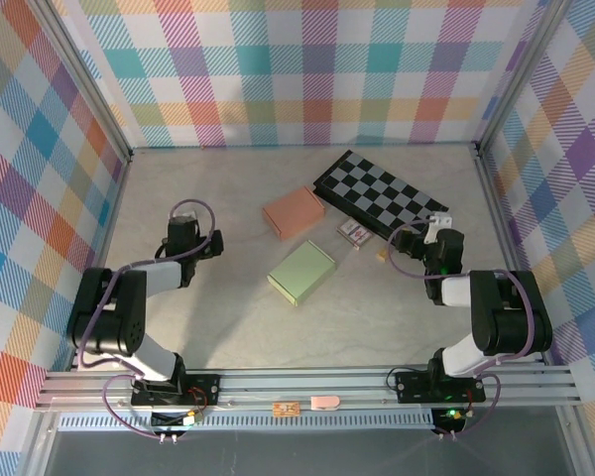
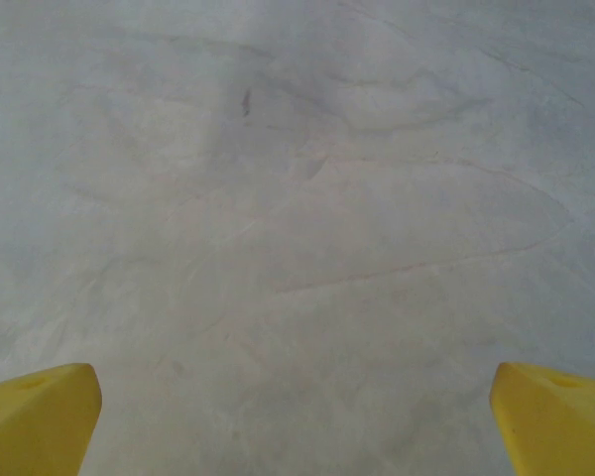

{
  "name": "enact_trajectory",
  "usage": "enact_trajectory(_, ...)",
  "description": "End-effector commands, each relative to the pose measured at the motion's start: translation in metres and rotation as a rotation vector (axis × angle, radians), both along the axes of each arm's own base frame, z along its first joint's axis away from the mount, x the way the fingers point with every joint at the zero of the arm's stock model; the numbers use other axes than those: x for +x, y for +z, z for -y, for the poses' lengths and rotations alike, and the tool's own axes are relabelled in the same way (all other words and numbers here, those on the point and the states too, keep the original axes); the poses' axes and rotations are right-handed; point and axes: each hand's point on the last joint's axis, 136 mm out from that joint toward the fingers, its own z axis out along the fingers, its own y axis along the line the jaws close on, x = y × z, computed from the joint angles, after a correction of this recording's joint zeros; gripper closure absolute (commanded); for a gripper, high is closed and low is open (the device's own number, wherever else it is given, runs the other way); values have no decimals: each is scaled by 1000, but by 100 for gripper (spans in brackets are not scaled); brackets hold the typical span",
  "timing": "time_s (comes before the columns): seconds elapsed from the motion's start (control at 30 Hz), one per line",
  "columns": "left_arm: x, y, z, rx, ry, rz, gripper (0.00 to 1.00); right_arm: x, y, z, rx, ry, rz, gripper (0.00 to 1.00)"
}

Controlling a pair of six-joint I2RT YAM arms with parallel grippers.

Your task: Fold the paper box

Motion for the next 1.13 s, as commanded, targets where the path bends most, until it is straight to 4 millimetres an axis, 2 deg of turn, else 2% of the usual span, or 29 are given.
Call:
enact_trajectory(0.0, 23, 24, 2, -12, -54, 116, 0, 9, 10, -16, -7, 98, 20, 1)
enact_trajectory(0.13, 5, 31, 4, -2, -65, 239, 0, 9, 10, -17, -8, 100, 21, 1)
enact_trajectory(0.17, -2, 26, 2, -2, -56, 269, 0, 9, 10, -17, -9, 99, 19, 1)
enact_trajectory(0.23, -10, 36, -1, 4, -39, 387, 0, 9, 10, -17, -9, 99, 21, 1)
enact_trajectory(0.27, -13, 34, -4, 2, -20, 371, 0, 9, 10, -17, -9, 99, 21, 1)
enact_trajectory(0.4, 0, 27, -3, 7, -25, 291, 0, 9, 10, -17, -9, 98, 21, 1)
enact_trajectory(1.1, -1, 29, 0, 17, -30, 306, 0, 5, 11, -20, -23, 108, 49, 1)
